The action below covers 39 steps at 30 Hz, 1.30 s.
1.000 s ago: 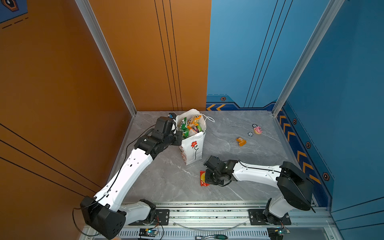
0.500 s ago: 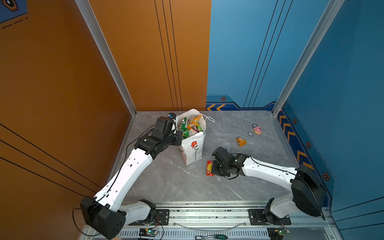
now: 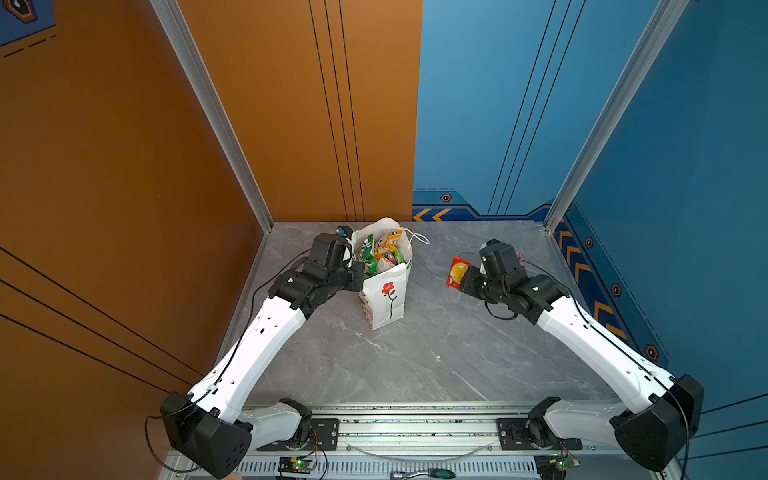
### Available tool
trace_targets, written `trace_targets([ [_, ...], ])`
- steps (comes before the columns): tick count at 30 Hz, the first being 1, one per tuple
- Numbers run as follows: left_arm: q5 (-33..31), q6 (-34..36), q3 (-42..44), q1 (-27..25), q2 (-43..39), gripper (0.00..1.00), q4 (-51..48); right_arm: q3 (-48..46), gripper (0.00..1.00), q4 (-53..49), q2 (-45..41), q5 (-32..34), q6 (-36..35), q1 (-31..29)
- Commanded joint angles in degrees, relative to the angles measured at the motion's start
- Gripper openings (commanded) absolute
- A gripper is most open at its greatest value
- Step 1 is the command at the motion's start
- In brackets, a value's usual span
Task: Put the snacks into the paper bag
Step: 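Lift the red snack pack with the right gripper toward the paper bag, then lower the red snack pack into the bag held by the left gripper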
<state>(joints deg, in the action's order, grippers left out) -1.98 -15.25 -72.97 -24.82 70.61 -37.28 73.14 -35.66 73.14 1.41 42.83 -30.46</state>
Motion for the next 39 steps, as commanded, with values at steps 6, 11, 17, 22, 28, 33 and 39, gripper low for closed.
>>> trace_targets([
  [6,-0.22,1.01,-1.53,-0.63,-1.25,0.0,2.13,18.71,0.06,-4.48,8.61,-2.11,-9.25,-0.68],
  [11,-0.35,1.01,-1.52,-0.62,-1.26,0.0,2.12,28.46,0.06,-6.86,15.24,-6.1,-11.49,-2.73],
  [17,-0.14,1.01,-1.47,-0.69,-1.44,0.0,2.12,37.44,0.06,-8.96,22.57,-8.1,-13.05,-6.06],
  [22,0.01,0.94,-1.56,-0.84,-1.45,0.0,2.12,43.61,0.06,-11.43,26.81,-7.83,-14.78,-8.1],
  [28,-0.03,0.94,-1.56,-0.82,-1.31,0.0,2.12,46.49,0.05,-11.98,30.08,-7.84,-15.78,-9.25],
  [33,-0.09,0.92,-1.55,-0.77,-1.26,0.0,2.12,49.45,0.05,-13.53,33.56,-7.74,-17.63,-11.63],
  [39,0.09,1.01,-1.56,-0.84,-1.13,0.0,2.21,52.47,0.05,-15.06,36.67,-6.88,-19.23,-12.92],
])
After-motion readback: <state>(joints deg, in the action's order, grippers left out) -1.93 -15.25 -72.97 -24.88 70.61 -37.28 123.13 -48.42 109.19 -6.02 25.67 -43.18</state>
